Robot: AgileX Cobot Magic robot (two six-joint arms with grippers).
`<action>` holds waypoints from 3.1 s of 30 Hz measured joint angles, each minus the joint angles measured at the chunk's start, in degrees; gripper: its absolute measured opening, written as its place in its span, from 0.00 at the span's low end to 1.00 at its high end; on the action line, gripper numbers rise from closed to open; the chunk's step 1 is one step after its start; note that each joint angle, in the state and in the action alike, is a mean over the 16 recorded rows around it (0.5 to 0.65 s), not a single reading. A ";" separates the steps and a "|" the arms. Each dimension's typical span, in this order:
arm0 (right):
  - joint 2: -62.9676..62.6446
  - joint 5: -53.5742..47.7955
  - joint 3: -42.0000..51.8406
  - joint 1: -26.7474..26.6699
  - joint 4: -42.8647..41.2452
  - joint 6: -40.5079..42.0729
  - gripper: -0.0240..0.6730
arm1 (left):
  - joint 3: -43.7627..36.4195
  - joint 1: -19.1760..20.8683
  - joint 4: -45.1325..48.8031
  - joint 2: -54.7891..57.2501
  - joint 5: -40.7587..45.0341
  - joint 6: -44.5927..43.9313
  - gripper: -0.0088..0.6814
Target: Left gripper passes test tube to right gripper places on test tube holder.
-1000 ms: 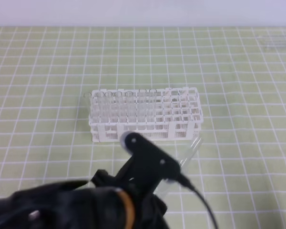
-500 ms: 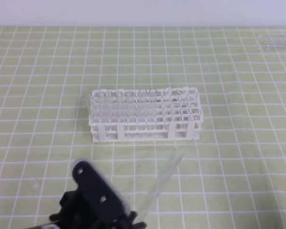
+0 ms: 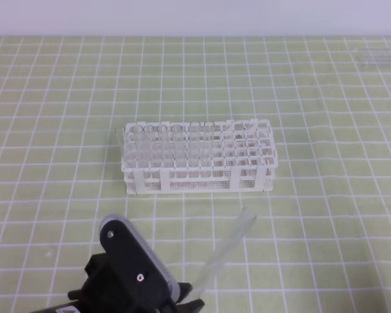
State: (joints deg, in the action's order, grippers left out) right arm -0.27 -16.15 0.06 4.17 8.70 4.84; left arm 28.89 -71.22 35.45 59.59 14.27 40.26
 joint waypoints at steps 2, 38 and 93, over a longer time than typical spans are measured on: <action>0.00 0.00 0.00 0.00 0.00 0.00 0.03 | -0.02 0.00 0.36 0.01 -1.04 0.00 0.02; 0.00 -0.75 0.00 -0.10 66.17 5.85 0.03 | -0.03 3.12 5.45 0.11 -9.96 4.94 0.02; 50.58 -50.54 -27.95 -4.20 85.14 76.28 0.09 | 2.18 10.23 11.28 11.38 -28.75 4.22 0.02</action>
State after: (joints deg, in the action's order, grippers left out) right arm 50.32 -66.69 -27.89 -0.03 93.84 81.13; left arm 31.06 -60.99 46.73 70.97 -14.48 44.48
